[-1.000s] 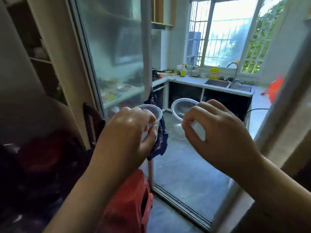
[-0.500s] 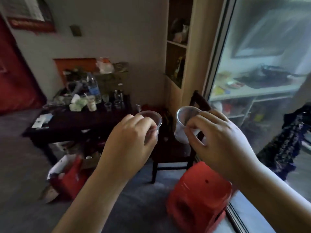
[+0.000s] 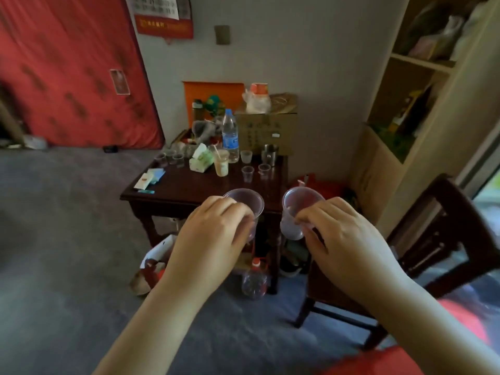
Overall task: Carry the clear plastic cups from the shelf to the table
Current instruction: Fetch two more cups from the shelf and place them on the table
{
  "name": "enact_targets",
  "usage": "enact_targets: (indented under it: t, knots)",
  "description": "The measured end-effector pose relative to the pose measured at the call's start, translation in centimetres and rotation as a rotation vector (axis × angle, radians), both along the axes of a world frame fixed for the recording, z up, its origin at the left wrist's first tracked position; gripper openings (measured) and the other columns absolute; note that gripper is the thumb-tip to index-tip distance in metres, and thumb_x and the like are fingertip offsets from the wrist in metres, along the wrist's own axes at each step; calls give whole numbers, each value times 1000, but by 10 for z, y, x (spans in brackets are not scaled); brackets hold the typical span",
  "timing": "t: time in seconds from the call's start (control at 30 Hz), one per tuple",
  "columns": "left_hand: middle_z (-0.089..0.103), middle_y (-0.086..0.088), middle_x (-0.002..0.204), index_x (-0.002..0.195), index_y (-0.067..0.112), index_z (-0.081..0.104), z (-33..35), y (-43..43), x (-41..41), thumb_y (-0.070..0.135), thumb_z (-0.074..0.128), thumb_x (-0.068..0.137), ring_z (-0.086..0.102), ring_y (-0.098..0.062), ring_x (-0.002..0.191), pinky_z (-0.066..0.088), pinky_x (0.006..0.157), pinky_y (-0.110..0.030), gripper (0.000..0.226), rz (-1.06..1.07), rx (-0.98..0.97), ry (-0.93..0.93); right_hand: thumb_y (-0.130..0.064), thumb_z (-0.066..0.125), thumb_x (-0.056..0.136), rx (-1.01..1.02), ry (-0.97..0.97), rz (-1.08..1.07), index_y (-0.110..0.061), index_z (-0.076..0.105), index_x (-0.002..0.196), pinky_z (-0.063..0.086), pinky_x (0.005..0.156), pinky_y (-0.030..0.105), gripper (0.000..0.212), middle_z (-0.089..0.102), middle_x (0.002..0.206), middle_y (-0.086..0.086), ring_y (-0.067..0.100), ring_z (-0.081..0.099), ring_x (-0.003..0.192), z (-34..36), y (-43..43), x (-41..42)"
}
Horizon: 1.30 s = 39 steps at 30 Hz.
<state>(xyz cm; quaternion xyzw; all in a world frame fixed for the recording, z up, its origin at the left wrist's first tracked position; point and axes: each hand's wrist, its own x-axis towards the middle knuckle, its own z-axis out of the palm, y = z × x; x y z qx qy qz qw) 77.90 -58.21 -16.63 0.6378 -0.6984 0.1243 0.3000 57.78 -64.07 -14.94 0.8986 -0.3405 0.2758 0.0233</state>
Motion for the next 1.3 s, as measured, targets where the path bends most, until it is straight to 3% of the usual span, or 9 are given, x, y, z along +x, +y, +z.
enact_targets:
  t: [0.23,0.43,0.73,0.83,0.97,1.1,1.3]
  knots:
    - [62,4,86,84,16,64,-12,-120,23,19,60,84,56,-15,91,44,76,-24,5,100,64,-9,-15,56,83,29,69,40,-12,65,89,50,78,35,12,66,85,2,24,60,84,-5,-137,11]
    - [64,2,89,87,13,68,-32,-179,53,22,56,82,56,-17,94,45,77,-26,16,149,107,24,-5,65,79,109,129,119,-10,66,98,54,67,32,19,68,94,4,24,60,88,-29,-211,51]
    - [64,5,94,89,16,69,-90,-286,122,21,51,82,52,-13,104,39,90,-22,20,86,174,61,-13,57,83,193,204,127,-13,64,96,53,64,34,15,65,91,2,21,59,85,-79,-315,121]
    - [64,5,93,87,15,70,-111,-336,145,17,59,80,53,-14,104,43,88,-26,13,29,214,93,-14,59,83,192,308,98,-17,62,106,53,72,34,24,64,97,-1,20,57,93,-101,-357,140]
    - [62,7,89,85,18,69,-145,-399,179,19,63,79,52,-17,97,44,80,-30,8,7,258,119,-20,45,90,298,338,39,-20,57,112,48,80,32,25,61,105,-2,17,51,103,-128,-413,166]
    - [62,8,87,87,20,68,-179,-450,205,24,60,80,50,-15,93,39,77,-26,11,-35,313,131,-15,51,87,372,288,-29,-14,61,106,50,71,31,21,63,100,4,21,54,99,-156,-456,191]
    - [63,3,78,80,17,69,-213,-499,212,19,61,79,53,-18,81,48,62,-31,8,-116,478,122,-11,54,86,488,185,-106,-10,63,102,52,71,35,19,64,99,6,23,55,100,-203,-497,207]
